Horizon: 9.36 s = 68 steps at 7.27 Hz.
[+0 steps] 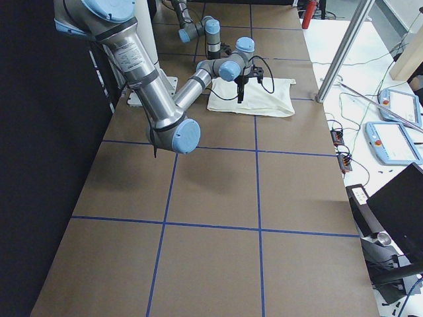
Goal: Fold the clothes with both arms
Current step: 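Move both grippers to the shirt's edge nearest the robot and grasp it, then lift the near edge with both grippers and fold it toward the far edge, then release the fold and raise the right gripper away while the left gripper stays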
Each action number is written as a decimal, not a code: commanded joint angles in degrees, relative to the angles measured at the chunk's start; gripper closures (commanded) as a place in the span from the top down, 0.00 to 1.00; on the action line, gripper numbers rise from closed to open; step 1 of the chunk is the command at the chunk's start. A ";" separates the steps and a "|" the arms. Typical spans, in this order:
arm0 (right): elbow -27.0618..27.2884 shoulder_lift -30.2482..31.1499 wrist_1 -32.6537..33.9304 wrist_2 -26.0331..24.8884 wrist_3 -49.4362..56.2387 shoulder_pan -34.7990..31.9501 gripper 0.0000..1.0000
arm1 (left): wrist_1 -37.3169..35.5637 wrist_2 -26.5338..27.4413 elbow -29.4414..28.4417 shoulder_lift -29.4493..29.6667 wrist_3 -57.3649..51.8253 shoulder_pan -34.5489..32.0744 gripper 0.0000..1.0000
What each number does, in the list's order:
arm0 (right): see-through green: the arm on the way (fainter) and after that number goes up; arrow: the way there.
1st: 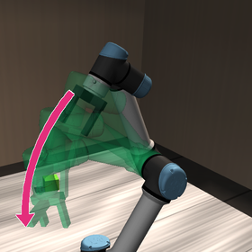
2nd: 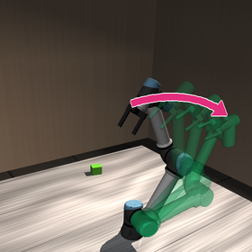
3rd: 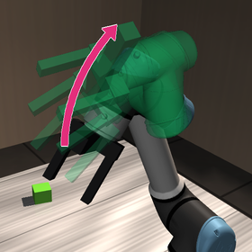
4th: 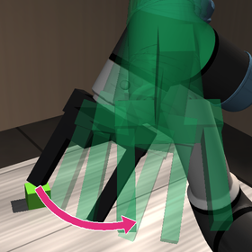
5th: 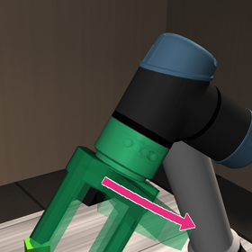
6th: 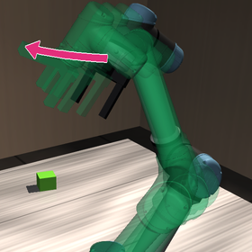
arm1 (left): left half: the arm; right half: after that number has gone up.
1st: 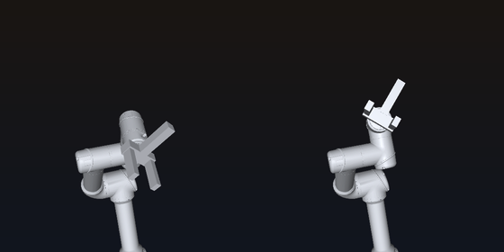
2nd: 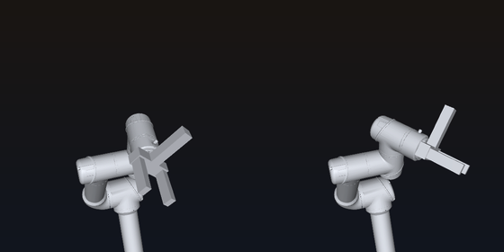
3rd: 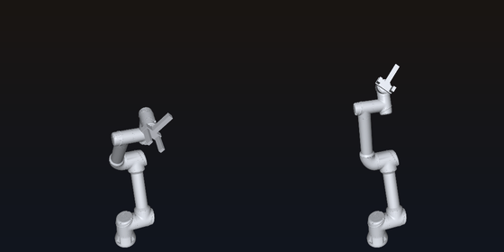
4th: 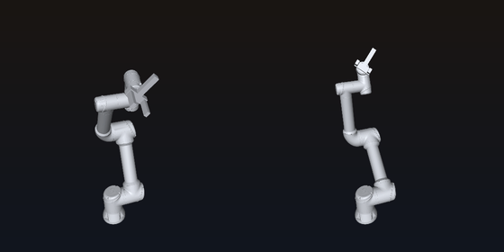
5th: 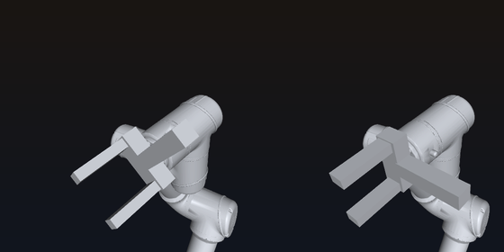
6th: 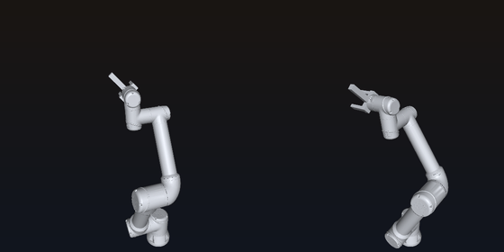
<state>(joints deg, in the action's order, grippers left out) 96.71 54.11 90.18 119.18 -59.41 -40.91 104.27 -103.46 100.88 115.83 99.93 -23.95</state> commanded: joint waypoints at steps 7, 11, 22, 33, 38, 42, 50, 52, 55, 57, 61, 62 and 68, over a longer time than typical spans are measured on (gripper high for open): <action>4.28 6.09 -11.88 -8.33 -38.08 11.80 1.00 | -1.44 -0.60 5.47 -0.61 -0.35 1.72 0.00; 3.84 3.28 -2.12 -12.71 -52.80 16.98 1.00 | -1.35 -0.69 5.29 -0.61 -0.35 1.81 0.00; 0.24 4.07 -2.99 -16.35 -55.01 19.90 1.00 | -1.35 -0.77 5.47 0.18 -0.35 1.89 0.00; 1.81 2.22 -2.99 -16.35 -55.20 19.29 0.00 | -1.43 -0.69 6.60 0.10 -0.35 1.89 0.00; 21.83 12.85 -2.99 -15.21 -54.40 25.95 0.00 | -4.60 -0.42 19.34 -5.78 0.62 9.35 0.00; 18.09 11.46 -9.80 -15.74 -53.88 20.91 0.00 | -4.60 -2.25 21.19 -4.31 0.53 9.63 0.00; -17.22 -9.19 -16.49 -2.72 -46.85 0.13 0.00 | 4.86 -12.03 -12.42 15.20 -8.42 -18.49 0.00; -25.05 -9.37 -23.80 -2.72 -46.76 0.04 0.00 | 9.97 -11.67 -19.29 16.09 -8.79 -18.59 0.00; -26.13 -9.29 -23.91 -2.64 -46.58 -0.83 0.00 | 10.96 -11.67 -20.46 16.00 -9.67 -19.02 0.00; -26.13 -11.12 -23.91 -1.24 -46.67 -1.97 0.00 | 11.04 -11.67 -20.46 16.09 -9.67 -19.02 0.00; -26.66 -11.22 -23.91 4.17 -44.32 -6.61 1.00 | 10.52 -8.34 -22.99 16.79 -14.74 -20.24 1.00; -26.75 -11.05 -23.91 6.31 -42.73 -8.12 1.00 | 10.69 -8.42 -23.79 16.80 -18.85 -21.21 1.00; -21.67 -7.81 -23.03 7.29 -31.58 -11.82 1.00 | 30.35 -8.86 -19.92 9.85 -13.98 -15.87 1.00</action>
<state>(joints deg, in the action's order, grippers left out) 73.00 44.85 67.00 126.08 -93.56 -51.67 129.64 -112.32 82.16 126.52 84.36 -41.34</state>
